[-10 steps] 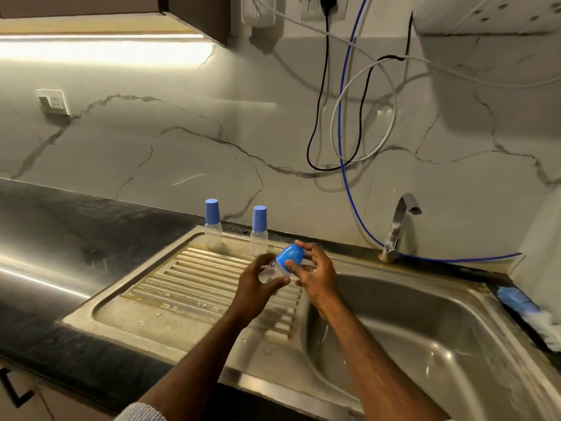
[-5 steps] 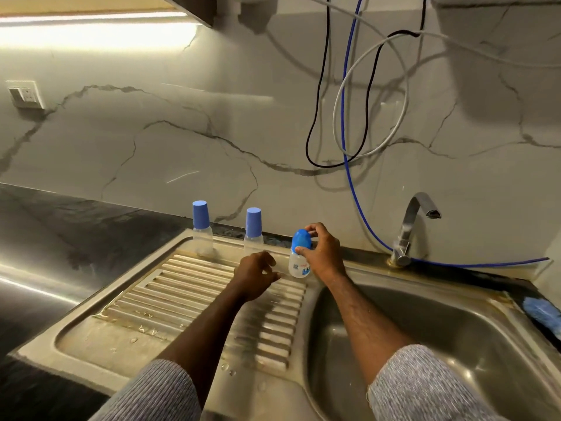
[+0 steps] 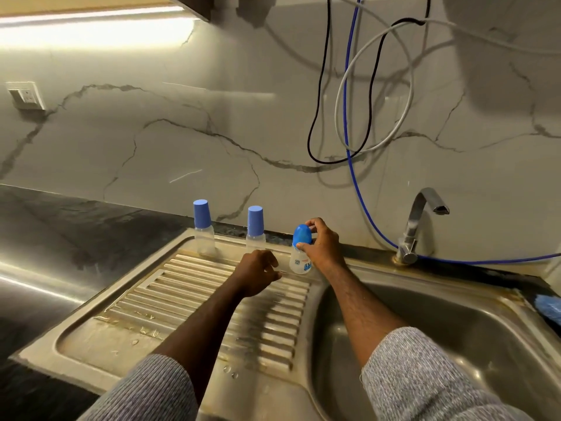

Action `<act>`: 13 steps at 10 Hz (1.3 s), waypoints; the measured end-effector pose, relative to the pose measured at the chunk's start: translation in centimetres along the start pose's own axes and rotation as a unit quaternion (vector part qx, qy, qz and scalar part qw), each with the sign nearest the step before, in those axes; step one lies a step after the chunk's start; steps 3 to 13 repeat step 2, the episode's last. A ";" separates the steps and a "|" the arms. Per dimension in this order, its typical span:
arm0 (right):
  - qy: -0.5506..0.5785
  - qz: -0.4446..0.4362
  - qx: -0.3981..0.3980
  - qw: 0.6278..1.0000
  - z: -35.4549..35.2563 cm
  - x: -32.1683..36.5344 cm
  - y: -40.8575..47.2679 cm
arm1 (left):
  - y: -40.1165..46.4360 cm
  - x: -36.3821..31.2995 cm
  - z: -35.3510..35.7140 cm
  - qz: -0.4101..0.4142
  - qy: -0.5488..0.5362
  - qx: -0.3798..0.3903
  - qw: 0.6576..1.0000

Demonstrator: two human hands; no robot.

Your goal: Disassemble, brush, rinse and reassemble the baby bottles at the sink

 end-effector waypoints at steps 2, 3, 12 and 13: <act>-0.021 0.004 -0.026 0.999 -2.1 0.8 -1.3 | -0.7 -2.5 -1.7 0.020 -0.003 -0.008 1.000; -0.021 0.004 -0.026 0.999 -2.1 0.8 -1.3 | -0.7 -2.5 -1.7 0.020 -0.003 -0.008 1.000; -0.021 0.004 -0.026 0.999 -2.1 0.8 -1.3 | -0.7 -2.5 -1.7 0.020 -0.003 -0.008 1.000; -0.021 0.004 -0.026 0.999 -2.1 0.8 -1.3 | -0.7 -2.5 -1.7 0.020 -0.003 -0.008 1.000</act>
Point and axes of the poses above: each hand's wrist, its own y-axis towards the middle knuckle, its own z-axis out of the palm, x = y × z, the point moved 4 cm from there along y, towards the middle knuckle, and after that the axes turned 1 degree about x, right-handed, at the moved point
